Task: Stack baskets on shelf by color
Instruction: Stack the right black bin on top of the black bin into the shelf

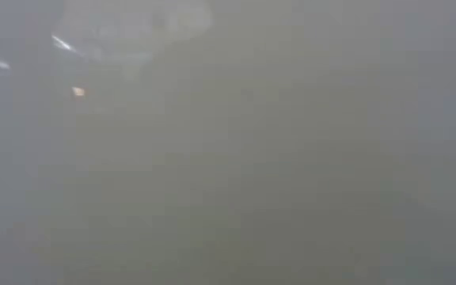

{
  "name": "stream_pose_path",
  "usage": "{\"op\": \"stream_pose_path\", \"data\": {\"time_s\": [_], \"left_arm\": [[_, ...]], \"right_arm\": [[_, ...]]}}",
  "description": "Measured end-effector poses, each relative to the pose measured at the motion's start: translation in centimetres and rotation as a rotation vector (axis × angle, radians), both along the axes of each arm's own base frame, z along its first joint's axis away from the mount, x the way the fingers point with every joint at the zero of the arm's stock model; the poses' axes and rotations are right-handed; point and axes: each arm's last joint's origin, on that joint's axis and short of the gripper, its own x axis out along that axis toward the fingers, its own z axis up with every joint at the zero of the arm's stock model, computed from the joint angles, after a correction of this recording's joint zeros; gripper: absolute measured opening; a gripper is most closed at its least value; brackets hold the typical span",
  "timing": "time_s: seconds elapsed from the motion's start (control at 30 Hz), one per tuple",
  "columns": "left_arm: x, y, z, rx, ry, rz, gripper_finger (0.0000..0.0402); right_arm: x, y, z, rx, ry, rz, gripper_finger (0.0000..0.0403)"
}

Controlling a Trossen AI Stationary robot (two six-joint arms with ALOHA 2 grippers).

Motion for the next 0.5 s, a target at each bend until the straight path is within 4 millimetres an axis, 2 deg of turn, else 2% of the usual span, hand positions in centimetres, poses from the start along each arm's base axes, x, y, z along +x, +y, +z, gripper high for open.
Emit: {"op": "stream_pose_path", "data": {"time_s": [0.27,0.37,0.5], "left_arm": [[-0.03,-0.04,-0.60,-0.051,0.049,0.001,0.0145],[-0.06,-0.04,-0.82,-0.070,0.067,0.003,0.0145],[-0.07,-0.03,-0.83,-0.085,0.064,0.011,0.0145]], "right_arm": [[0.36,0.20,-0.96,0.020,0.015,0.013,0.0136],[0.41,0.26,-0.75,0.078,0.014,0.022,0.0106],[0.43,-0.06,-0.78,0.139,0.033,0.044,0.0037]]}}
